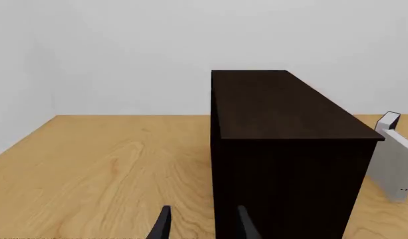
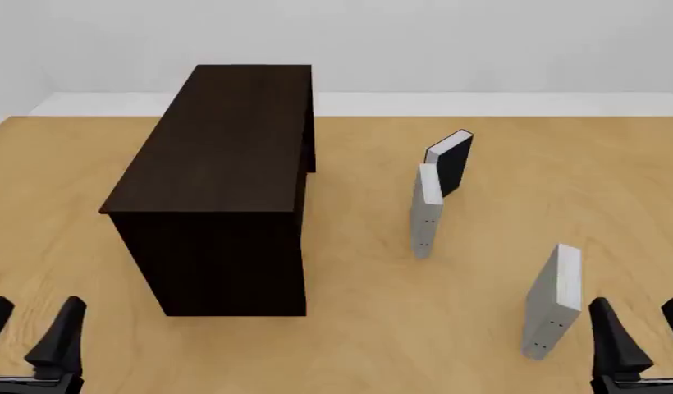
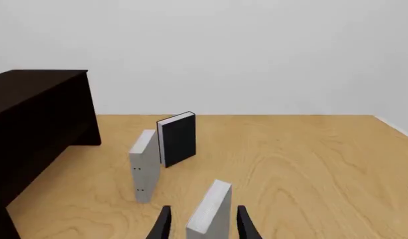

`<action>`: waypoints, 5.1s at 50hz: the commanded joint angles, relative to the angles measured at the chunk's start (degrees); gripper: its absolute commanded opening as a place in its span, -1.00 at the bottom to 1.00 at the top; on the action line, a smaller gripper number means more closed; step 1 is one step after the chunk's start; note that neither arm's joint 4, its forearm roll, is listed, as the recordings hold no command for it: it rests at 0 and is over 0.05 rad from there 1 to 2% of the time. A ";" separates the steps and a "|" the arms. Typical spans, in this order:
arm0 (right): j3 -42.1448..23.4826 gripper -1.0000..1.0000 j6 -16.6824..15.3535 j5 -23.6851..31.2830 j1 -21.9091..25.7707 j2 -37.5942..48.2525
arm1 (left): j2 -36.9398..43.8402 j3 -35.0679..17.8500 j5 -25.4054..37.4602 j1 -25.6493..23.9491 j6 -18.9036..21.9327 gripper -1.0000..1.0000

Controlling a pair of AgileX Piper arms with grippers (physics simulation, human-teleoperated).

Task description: Pick up the book on the right and place it under the cabinet shelf.

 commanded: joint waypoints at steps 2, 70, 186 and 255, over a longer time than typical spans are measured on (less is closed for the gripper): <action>-1.02 1.00 0.20 0.66 -0.27 0.81 | -0.77 -0.10 1.02 0.30 0.00 1.00; -42.08 1.00 10.37 32.08 -0.50 45.41 | 2.13 0.02 -0.53 0.59 -0.13 1.00; -27.52 -1.00 11.01 18.91 -1.78 59.74 | 3.42 0.04 -1.41 0.70 -0.16 1.00; -21.73 -1.00 31.66 15.92 21.35 27.47 | 2.64 0.05 -0.75 0.74 -0.15 1.00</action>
